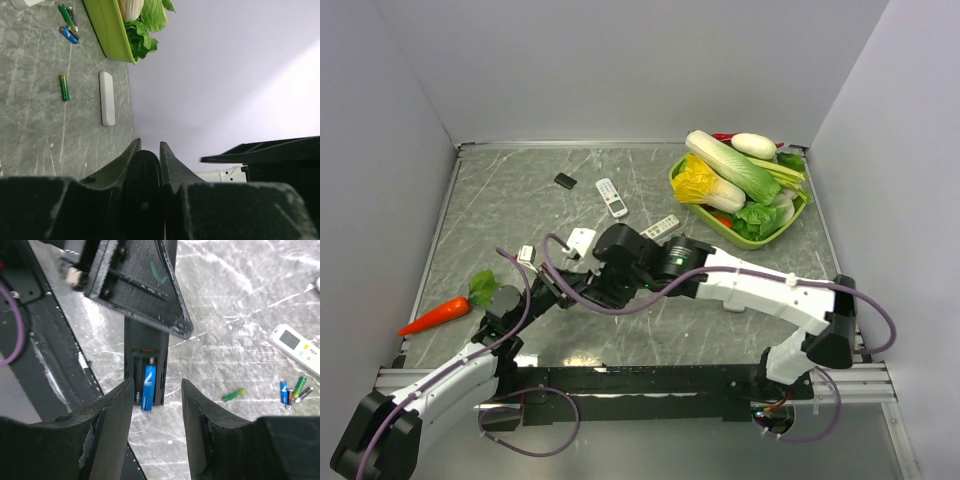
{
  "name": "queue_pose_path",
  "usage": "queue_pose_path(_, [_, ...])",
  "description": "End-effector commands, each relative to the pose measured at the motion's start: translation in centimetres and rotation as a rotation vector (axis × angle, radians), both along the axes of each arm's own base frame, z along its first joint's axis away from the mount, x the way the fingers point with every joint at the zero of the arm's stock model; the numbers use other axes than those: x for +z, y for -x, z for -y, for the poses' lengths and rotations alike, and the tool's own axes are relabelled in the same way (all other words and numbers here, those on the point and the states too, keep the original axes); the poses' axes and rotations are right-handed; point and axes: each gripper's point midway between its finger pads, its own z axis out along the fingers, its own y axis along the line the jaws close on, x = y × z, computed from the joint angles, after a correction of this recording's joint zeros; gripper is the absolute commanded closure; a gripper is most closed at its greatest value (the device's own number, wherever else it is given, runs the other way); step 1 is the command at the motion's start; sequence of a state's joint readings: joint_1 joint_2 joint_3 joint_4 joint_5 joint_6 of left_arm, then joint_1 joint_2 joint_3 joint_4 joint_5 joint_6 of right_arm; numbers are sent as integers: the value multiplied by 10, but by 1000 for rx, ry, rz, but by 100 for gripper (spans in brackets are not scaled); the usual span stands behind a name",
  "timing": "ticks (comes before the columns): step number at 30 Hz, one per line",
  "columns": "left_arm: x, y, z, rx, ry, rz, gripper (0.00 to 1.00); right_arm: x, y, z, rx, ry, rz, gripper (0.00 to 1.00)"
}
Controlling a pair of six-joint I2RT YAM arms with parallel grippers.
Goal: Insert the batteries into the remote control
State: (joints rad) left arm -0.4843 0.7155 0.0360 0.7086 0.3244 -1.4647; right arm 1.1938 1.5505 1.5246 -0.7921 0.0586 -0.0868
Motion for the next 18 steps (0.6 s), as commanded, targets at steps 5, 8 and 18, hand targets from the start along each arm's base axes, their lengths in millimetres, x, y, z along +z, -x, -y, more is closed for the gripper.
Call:
queue_pose_path(5, [-40, 12, -6, -2, -23, -94, 99, 27, 20, 19, 19, -147, 1, 58])
queue_pose_path(8, [-40, 13, -6, -2, -19, -98, 99, 17, 23, 24, 12, -141, -16, 62])
queue_pose_path(18, [-36, 14, -6, -6, -1, -96, 99, -2, 24, 24, -8, -138, -41, 64])
